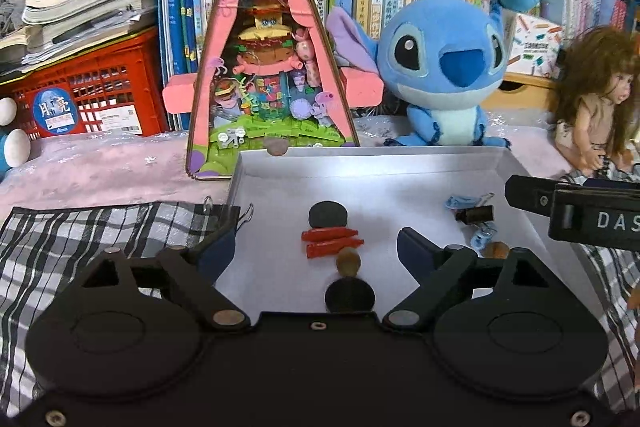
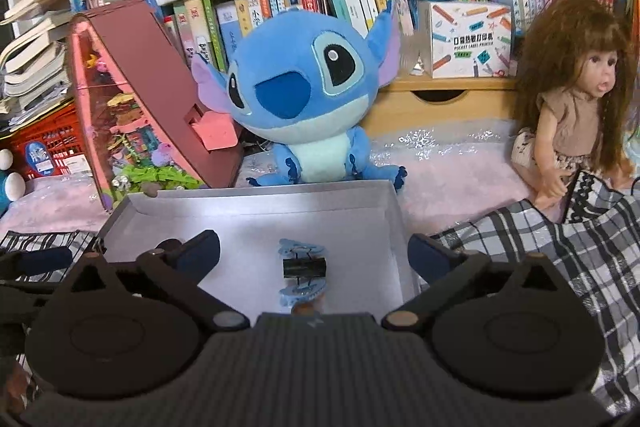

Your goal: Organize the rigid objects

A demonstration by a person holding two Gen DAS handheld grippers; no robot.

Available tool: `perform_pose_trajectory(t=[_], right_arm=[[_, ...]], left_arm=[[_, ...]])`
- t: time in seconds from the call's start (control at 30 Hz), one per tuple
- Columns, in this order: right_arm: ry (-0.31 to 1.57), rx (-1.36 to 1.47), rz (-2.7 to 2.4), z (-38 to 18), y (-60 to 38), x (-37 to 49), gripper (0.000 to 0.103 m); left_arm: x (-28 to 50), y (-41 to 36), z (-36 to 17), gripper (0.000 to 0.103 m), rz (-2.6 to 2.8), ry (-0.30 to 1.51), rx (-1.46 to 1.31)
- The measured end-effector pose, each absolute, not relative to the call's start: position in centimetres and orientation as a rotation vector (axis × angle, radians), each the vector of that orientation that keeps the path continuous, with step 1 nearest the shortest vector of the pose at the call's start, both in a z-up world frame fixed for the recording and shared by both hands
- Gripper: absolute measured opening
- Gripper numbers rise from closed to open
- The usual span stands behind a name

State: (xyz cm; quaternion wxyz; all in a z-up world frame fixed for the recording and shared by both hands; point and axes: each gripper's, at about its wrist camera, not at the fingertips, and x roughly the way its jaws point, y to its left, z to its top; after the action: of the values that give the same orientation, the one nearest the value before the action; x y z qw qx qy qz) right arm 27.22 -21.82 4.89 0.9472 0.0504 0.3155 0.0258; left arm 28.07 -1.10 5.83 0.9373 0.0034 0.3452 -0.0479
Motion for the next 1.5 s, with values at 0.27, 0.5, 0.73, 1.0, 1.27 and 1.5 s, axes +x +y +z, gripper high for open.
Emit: perform_pose_trajectory(t=[0.27, 0.5, 0.73, 1.0, 1.27, 1.5], right_arm=[[0.604, 0.1, 0.04, 5.2, -21.9, 23.8, 0.103], [0.54, 0.093, 0.05, 5.2, -21.9, 20.1, 0.103], [0.517, 0.097, 0.056, 4.4, -21.9, 16.9, 0.103], [0.496, 0.036, 0.052, 2.9, -21.3, 13.6, 0.103], [0.525, -0.011, 0.05, 0.7, -20.7, 11.9, 0.103], [0.558, 0.011, 0.037, -0.4, -20.7, 11.5, 0.103]], left_arm=[[23.6, 0.3, 6.7, 0.089, -0.108, 0.649, 0.009], [18.8, 0.7, 6.2, 0.089, -0.1, 0.608, 0.042], [14.8, 0.5, 5.3, 0.09, -0.105, 0.57, 0.046], [12.7, 0.8, 3.2, 0.09, -0.075, 0.583, -0.005], [11.5, 0.7, 1.6, 0.09, -0.062, 0.601, 0.007], [11.3, 0.7, 0.6, 0.09, -0.056, 0.627, 0.006]])
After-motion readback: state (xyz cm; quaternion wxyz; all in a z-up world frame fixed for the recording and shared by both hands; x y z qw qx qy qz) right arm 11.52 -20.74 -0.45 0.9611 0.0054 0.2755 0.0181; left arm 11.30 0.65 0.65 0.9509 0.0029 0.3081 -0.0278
